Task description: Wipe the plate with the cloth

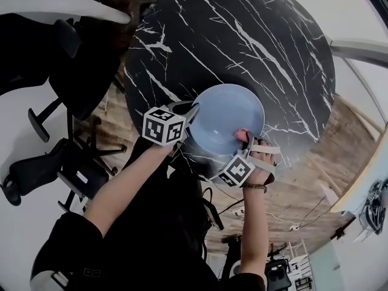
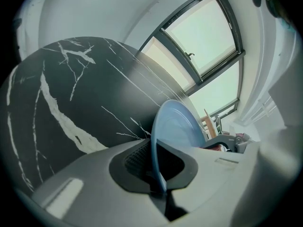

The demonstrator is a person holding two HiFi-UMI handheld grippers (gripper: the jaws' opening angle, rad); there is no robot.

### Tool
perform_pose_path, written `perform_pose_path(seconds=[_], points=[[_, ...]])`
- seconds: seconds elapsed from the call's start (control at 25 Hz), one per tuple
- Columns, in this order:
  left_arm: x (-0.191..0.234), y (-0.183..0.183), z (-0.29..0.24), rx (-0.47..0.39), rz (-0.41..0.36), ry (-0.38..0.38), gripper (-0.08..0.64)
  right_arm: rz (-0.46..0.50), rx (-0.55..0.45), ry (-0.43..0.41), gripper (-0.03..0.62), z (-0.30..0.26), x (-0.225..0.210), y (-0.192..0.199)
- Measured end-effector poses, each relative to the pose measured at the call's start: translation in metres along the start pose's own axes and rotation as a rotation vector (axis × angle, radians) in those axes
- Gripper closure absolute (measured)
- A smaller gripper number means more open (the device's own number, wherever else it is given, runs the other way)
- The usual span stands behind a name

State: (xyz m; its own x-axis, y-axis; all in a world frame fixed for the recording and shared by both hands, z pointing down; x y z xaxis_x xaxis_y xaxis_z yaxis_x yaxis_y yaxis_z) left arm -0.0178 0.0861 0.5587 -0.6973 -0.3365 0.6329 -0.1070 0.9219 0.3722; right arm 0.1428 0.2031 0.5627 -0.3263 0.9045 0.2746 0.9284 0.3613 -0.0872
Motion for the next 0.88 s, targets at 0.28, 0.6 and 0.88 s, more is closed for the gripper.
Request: perform_pose_path(seconds=[0.28, 0.6, 0.88], points=[[0.000, 0.000, -0.001, 0.003, 0.016, 0.004, 0.543, -0.133, -0.034, -0.115, 0.583, 0.013, 0.025, -0.019], [0.001, 0.000, 0.000, 0.004, 0.026, 0.007, 0.541, -0.221, -0.095, -0.231, 0.581, 0.023, 0.050, -0.050], [0.001, 0.000, -0.001, 0.002, 0.033, 0.010, 0.541, -0.271, -0.202, -0.319, 0.581, 0.026, 0.064, -0.091]])
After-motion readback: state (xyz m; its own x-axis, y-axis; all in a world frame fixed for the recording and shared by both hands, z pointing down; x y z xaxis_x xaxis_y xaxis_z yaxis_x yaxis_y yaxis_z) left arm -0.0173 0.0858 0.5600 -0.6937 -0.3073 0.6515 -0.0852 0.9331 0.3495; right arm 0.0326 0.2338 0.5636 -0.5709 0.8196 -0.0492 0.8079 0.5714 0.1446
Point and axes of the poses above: the fingertips, and each gripper's own axes: z backward along the fingers, x to its left, y out of its underside, the point moved 1 cm from there along z, backward along the fingers, and after that the axes turned 4 degrees about -x, right-handed, at the moved point
